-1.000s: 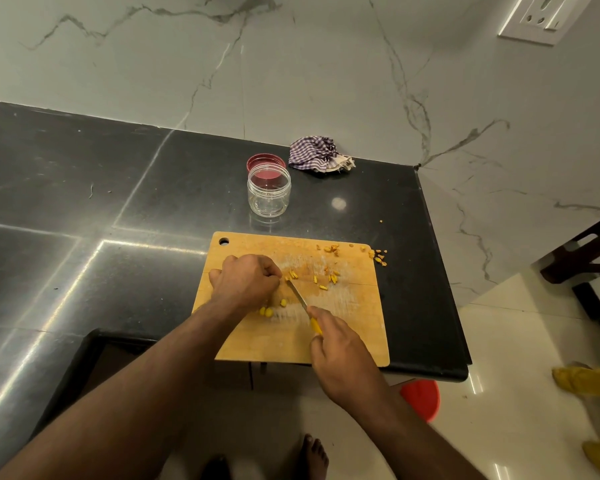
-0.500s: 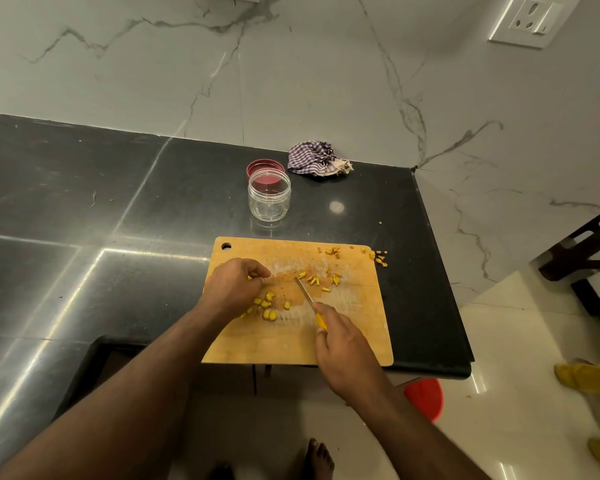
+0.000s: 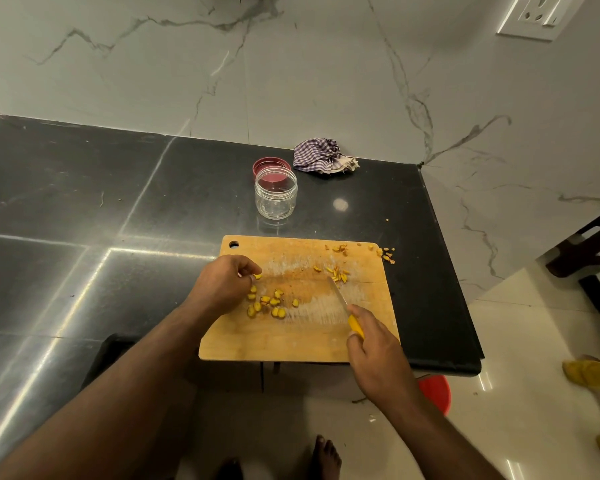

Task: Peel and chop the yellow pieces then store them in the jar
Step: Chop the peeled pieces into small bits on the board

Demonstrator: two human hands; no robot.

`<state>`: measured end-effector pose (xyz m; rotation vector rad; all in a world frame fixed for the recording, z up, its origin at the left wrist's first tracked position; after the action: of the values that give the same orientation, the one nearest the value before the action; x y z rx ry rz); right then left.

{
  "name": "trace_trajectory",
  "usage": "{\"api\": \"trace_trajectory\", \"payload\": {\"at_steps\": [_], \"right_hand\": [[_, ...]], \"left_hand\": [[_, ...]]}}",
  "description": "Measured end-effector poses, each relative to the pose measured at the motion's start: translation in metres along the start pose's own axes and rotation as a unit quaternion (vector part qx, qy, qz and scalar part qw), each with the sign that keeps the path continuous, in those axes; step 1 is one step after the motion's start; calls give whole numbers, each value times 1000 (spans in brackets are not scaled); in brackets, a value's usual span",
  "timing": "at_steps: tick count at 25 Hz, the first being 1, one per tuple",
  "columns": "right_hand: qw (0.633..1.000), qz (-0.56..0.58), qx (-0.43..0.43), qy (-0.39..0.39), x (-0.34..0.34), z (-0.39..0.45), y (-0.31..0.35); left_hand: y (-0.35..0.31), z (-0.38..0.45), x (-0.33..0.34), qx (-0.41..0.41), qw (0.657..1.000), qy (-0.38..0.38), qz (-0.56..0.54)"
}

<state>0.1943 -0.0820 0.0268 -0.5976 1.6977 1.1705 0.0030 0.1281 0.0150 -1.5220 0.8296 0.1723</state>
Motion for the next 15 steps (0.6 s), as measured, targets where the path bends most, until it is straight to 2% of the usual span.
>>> {"api": "trace_trajectory", "payload": {"at_steps": [5,10,13,15], "right_hand": [[999,30,-40,18,8,1,23],[997,52,-38,29,9,0,21],[997,73,-19,23,4,3,13],[996,82,-8,24,0,5,7]], "left_hand": [[-5,3,1,-3,999,-10,47],[-17,4,10,0,997,6,83],[-33,2,19,9,999,21,25],[-47,0,38,15,997,64,-27]]}}
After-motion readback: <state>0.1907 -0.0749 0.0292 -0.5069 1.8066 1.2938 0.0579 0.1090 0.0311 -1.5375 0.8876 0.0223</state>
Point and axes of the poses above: each hand's wrist, its own z-axis towards the middle knuckle, its own x-axis out of the palm, y = z × x, the point moved 8 cm from there along z, towards the middle knuckle, and after that the axes turned 15 degrees about -z, right-handed, at the moved point
